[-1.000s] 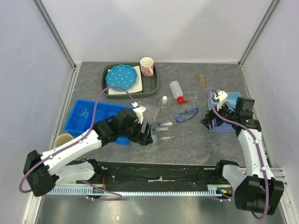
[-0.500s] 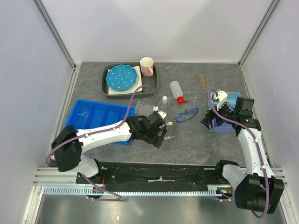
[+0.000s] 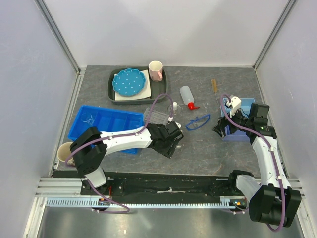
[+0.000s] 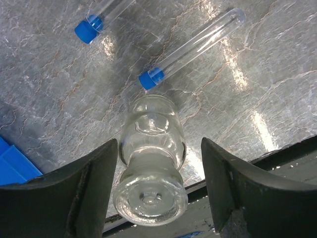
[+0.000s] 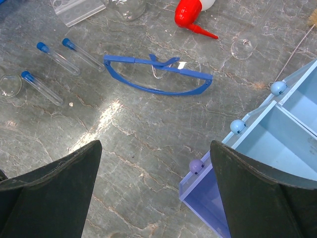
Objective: Organize the chemistry lab equipment
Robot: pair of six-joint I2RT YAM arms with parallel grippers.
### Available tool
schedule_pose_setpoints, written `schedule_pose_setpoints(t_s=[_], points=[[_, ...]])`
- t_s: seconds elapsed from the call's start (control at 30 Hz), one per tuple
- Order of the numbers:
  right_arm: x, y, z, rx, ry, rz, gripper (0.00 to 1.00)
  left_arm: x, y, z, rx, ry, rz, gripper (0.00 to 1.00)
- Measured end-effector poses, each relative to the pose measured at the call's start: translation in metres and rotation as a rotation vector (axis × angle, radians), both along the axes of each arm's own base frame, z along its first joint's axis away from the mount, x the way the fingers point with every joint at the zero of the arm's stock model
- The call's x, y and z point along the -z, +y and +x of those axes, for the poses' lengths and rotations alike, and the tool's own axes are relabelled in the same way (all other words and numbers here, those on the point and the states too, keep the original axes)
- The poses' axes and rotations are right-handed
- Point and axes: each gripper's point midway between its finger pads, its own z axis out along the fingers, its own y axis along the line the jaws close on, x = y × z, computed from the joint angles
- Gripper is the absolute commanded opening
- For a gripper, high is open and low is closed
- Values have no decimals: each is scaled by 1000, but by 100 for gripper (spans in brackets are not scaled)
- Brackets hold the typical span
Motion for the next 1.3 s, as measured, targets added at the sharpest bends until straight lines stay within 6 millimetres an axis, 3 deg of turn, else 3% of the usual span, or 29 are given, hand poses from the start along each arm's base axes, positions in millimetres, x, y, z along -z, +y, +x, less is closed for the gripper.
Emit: schedule_pose_setpoints(t_s=[0.33, 0.6, 0.73, 0.87, 1.13, 1.3], points=[[-1, 0, 1, 0, -7, -1, 98, 7, 3, 3, -24, -9, 27, 72], [-1, 0, 1, 0, -7, -1, 98, 4, -2, 6, -31, -29, 25, 65], [-1, 0, 0, -1, -9, -1, 98, 2, -4, 8, -37, -34, 20, 54], [-2, 0, 0, -1, -13, -1, 98, 1, -3, 8, -45, -35, 24, 35], [-3, 0, 0, 0, -16, -2, 98, 0, 4, 6, -49, -36, 50, 25], [-3, 0, 0, 0, -20, -3, 98, -20, 5, 6, -50, -57, 10, 22]])
